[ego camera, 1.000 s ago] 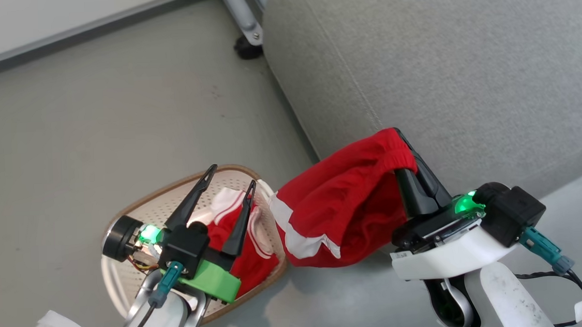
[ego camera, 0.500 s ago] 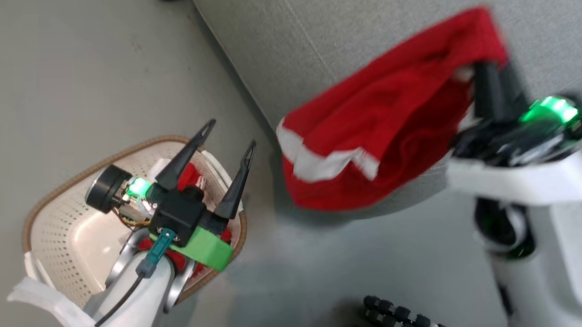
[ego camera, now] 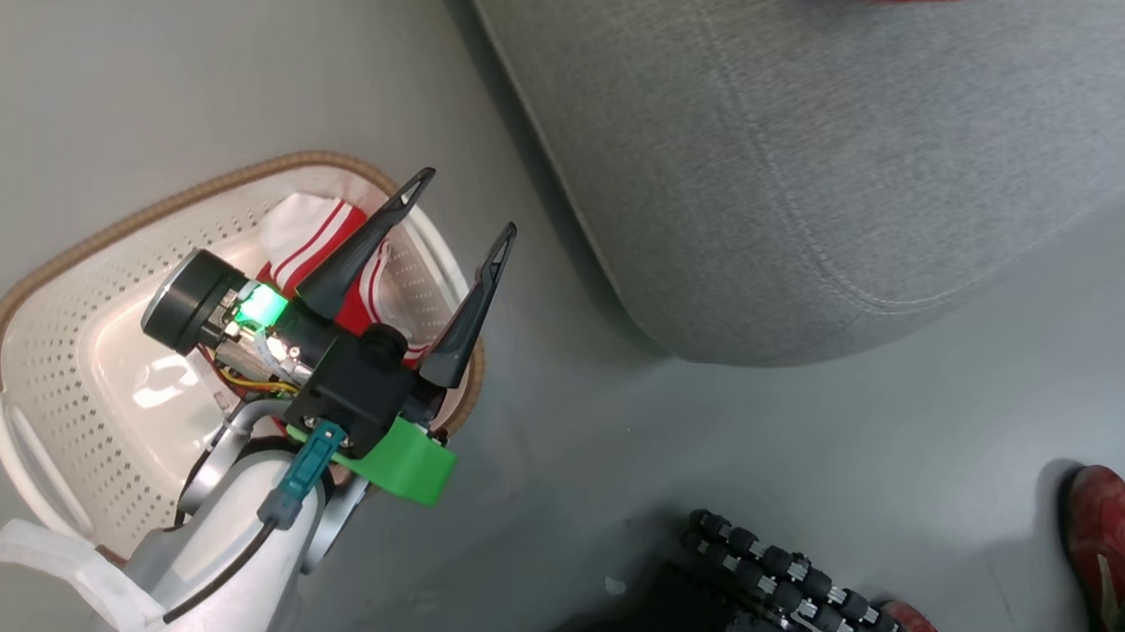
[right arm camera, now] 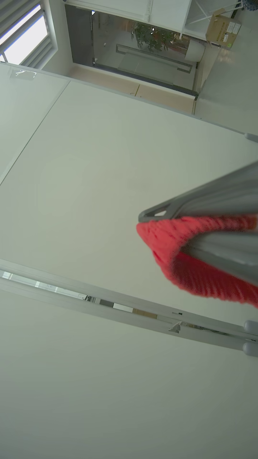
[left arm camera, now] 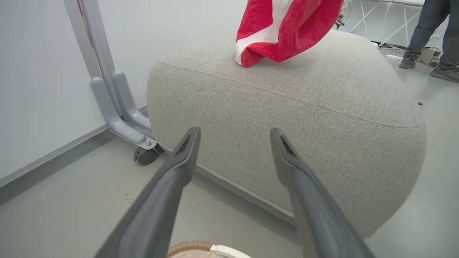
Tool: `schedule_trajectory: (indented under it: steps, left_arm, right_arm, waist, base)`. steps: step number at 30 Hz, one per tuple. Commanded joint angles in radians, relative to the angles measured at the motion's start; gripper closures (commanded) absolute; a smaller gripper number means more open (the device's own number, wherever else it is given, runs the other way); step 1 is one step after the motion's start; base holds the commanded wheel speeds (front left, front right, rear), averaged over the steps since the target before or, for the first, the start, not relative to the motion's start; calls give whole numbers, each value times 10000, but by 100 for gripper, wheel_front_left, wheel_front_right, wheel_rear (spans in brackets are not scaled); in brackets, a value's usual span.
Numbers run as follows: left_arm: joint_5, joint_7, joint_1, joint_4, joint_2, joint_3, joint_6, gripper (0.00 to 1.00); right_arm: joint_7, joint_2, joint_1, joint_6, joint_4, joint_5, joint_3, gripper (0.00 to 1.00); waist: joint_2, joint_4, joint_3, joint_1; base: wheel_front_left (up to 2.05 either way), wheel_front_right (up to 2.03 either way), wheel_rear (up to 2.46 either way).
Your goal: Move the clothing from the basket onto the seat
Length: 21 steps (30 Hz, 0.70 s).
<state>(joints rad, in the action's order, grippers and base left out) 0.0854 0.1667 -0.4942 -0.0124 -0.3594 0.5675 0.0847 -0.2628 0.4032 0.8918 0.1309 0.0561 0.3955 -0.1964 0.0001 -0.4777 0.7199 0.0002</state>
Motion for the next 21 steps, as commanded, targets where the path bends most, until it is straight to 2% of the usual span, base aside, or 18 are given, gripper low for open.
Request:
schedule_trajectory:
  steps: [1, 5, 13, 14, 15, 16, 17, 21]
  left_arm:
    - [-119, -23, -172, -117, -77, 0, -47, 0]
    - [93, -63, -16, -217, -64, 8, -61, 0]
    - [214, -122, 159, -132, -66, 242, -26, 0]
    - [230, -111, 183, -107, -73, 250, -36, 0]
    - [261, -94, 217, -77, -86, 251, -60, 0]
    - [272, -74, 259, -38, -92, 254, -77, 0]
    - [296, -42, 299, 8, -81, 260, -82, 0]
    - [400, 142, 366, 212, 110, 359, -124, 0]
  right_arm:
    - [-30, -43, 19, -3, -262, 37, -178, 100]
    - [-30, -431, -805, -3, -1273, 173, -627, 100]
    - [-32, -1474, -2136, -3, -3800, 371, -855, 100]
    - [-30, -1545, -2234, -3, -3981, 430, -850, 95]
    - [-32, -1635, -2363, -3, -4179, 530, -829, 66]
    - [-30, -1697, -2441, -3, -4318, 632, -799, 49]
    - [-32, -1742, -2535, -3, -4355, 685, -806, 0]
    - [-30, -1886, -3179, -3, -4168, 542, -896, 0]
  waist:
    - [-1, 503, 549, -2]
    - [-1, 533, 655, -2]
    - [-1, 332, 438, -2]
    - [-1, 310, 387, -2]
    - [-1, 276, 322, -2]
    - [-1, 250, 257, -2]
    - [-1, 230, 179, -2]
    - [-1, 247, -241, -2]
  base:
    - [0, 0, 0]
    - [0, 0, 0]
    - [0, 0, 0]
    - [0, 0, 0]
    - [0, 0, 0]
    - [0, 0, 0]
    - [0, 0, 0]
    - [0, 0, 0]
